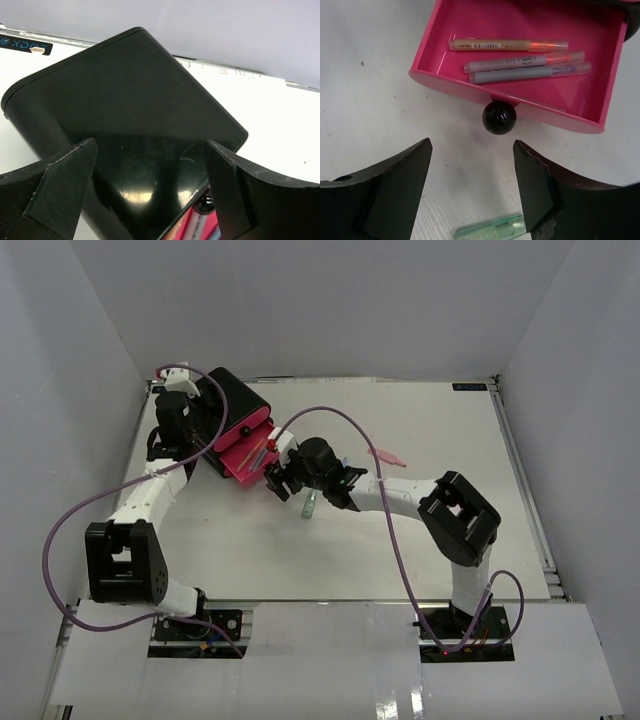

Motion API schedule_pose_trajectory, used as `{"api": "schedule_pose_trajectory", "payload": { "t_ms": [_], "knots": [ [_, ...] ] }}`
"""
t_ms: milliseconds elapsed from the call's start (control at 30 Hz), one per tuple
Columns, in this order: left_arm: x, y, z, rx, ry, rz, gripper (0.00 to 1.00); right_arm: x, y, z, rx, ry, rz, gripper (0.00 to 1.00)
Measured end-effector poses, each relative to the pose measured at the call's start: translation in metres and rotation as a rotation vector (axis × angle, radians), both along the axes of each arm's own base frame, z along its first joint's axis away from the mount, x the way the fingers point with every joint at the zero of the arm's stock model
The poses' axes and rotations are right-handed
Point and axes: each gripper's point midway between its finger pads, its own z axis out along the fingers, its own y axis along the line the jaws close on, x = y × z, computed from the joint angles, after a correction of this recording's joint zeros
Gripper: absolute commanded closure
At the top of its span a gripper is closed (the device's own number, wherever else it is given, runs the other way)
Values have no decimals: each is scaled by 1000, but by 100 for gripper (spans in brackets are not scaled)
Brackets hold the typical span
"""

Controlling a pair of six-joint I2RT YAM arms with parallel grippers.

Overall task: Sort the stationery into containers
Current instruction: Close the drawer in the storage box.

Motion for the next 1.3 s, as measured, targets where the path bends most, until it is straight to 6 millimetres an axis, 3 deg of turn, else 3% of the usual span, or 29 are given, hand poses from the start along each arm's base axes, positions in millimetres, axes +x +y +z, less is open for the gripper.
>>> {"api": "schedule_pose_trajectory", "payload": {
  "t_ms": [400, 800, 1167, 1300],
  "knots": [
    [6, 1, -7, 41, 11, -14, 2, 22, 16, -29, -14, 29, -52, 36],
    [5, -2, -20, 44, 43, -30, 2, 37, 21, -36, -20, 24, -103, 42],
    [3, -14, -22, 80, 47, -54, 2, 39, 24, -33, -4, 5, -100, 66],
    [3, -17, -23, 96, 48, -61, 2, 40, 24, -32, -6, -4, -94, 66]
  ]
}}
